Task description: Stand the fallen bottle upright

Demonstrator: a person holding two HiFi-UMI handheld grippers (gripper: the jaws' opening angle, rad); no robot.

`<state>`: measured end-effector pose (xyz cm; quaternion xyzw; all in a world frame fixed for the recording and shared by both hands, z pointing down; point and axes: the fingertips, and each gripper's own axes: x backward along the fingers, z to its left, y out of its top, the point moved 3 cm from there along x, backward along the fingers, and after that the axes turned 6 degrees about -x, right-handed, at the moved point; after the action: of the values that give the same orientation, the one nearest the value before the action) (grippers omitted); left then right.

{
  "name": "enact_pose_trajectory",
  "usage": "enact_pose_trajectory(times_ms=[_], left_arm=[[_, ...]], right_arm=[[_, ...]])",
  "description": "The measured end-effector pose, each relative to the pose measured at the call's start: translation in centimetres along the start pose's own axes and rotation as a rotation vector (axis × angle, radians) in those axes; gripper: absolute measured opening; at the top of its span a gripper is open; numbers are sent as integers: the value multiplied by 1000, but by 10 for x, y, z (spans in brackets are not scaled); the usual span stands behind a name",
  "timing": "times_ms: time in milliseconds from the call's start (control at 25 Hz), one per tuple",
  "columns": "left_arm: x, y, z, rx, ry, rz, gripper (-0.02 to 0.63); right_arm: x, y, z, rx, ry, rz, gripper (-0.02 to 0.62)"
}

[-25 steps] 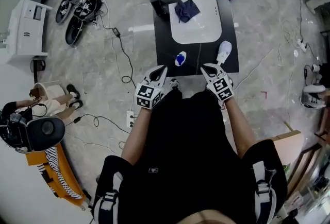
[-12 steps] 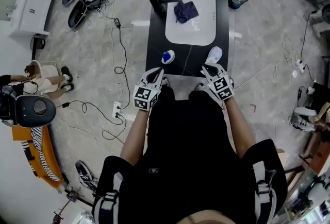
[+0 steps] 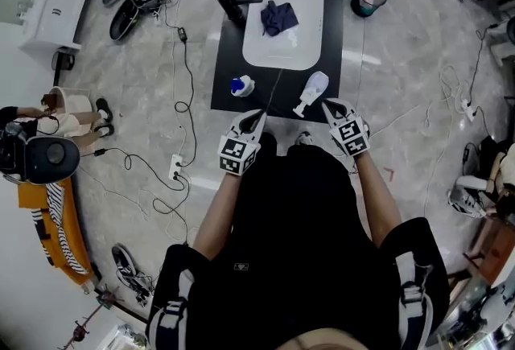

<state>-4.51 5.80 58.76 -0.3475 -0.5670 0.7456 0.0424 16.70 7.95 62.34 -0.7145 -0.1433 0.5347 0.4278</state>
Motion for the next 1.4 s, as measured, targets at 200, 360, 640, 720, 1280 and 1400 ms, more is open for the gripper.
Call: enact_pose_trajectory(times_ms=[200, 360, 640, 720, 1280, 1400], left_arm=[[-13, 12, -16, -15, -24, 6, 14], [-24, 15, -23, -17, -61, 15, 14], [-48, 21, -25, -168, -212, 67, 14], [-60, 25, -26, -229, -280, 84, 14], [-126, 32, -39, -273, -571, 132, 15], [-131, 20, -37, -264, -597, 159, 14]], right_arm=[[15, -15, -10, -8, -6, 17, 60], [18, -20, -13, -17, -16, 34, 60], [17, -16, -8, -63, -78, 47, 60], [20, -16, -9, -91, -110, 43, 60], [55, -67, -3, -347, -382, 67, 60], [56, -70, 3, -365, -407, 75, 60]])
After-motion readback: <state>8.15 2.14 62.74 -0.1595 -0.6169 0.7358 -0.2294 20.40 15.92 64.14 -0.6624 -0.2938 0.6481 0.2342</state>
